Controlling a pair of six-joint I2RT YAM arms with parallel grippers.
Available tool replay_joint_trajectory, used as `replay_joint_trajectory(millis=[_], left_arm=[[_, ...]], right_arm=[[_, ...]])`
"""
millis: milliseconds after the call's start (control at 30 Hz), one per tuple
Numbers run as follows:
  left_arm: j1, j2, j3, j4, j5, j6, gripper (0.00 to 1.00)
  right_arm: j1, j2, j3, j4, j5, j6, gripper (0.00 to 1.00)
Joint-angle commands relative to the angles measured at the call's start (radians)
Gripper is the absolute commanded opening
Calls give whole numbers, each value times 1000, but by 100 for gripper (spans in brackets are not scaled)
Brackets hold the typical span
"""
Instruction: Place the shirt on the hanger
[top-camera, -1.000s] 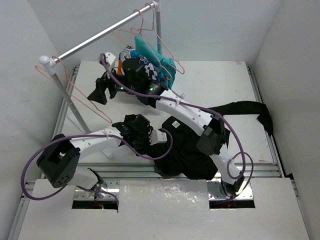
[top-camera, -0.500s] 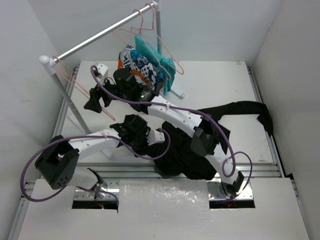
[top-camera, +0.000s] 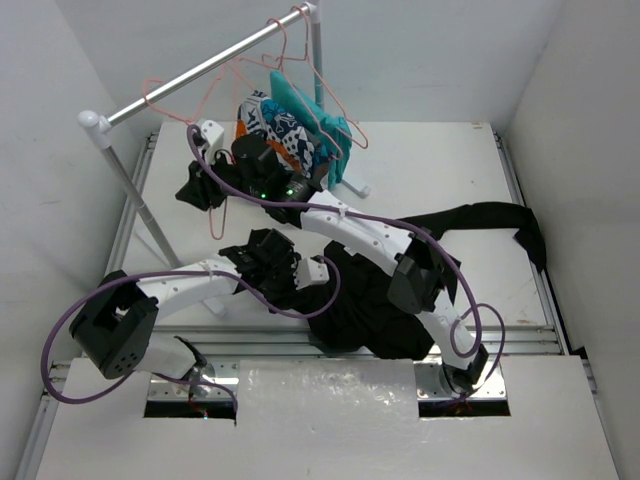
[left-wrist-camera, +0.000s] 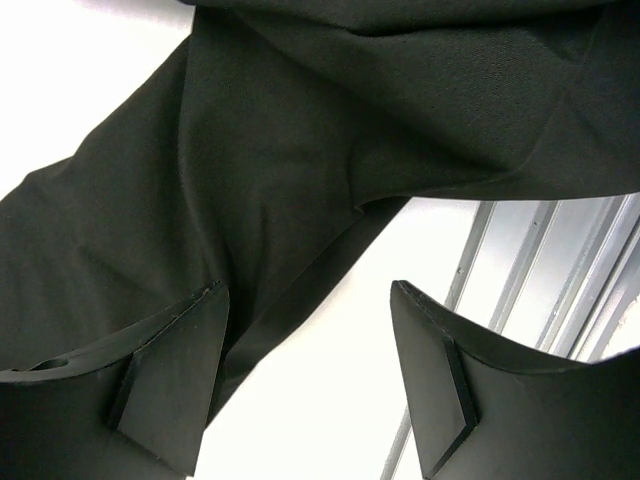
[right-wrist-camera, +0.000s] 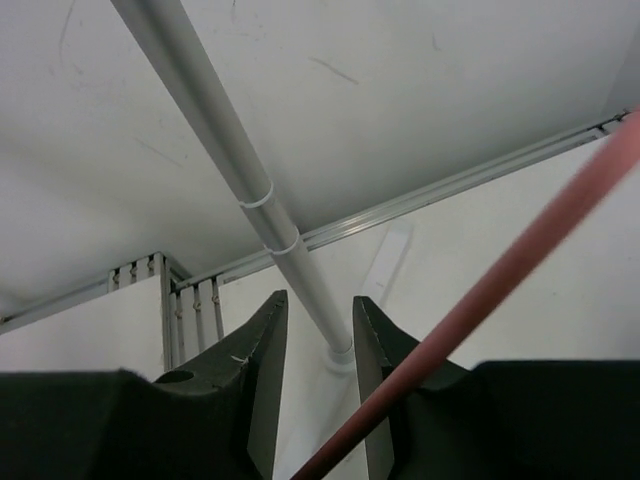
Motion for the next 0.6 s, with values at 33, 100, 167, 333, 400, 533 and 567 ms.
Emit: replay_joint_trajectory(millis=[33,100,167,333,400,533,567], left_arm=[[17,-29,8,25,15,-3,64],[18,-30,14,22,15,-1,64],[18,-29,20,22,15,1,64],[18,-22,31,19,15,4,64],[17,-21,37,16,15,5,64],[18,-21,55,-8,22,8,63],[18,-27,67,-37,39,14,62]], right_arm=[[0,-99,8,107,56,-31,0],[-2,-121,14,121,74,-56,0],[-2,-136,28,122,71,-73,0],[-3,-163,53,98,-15,-101,0],[-3,-197,30,98,-33,-101,0],[-11,-252,-24,67,-113,-108,0],[-14,-266,-35,38,-130,-122,0]])
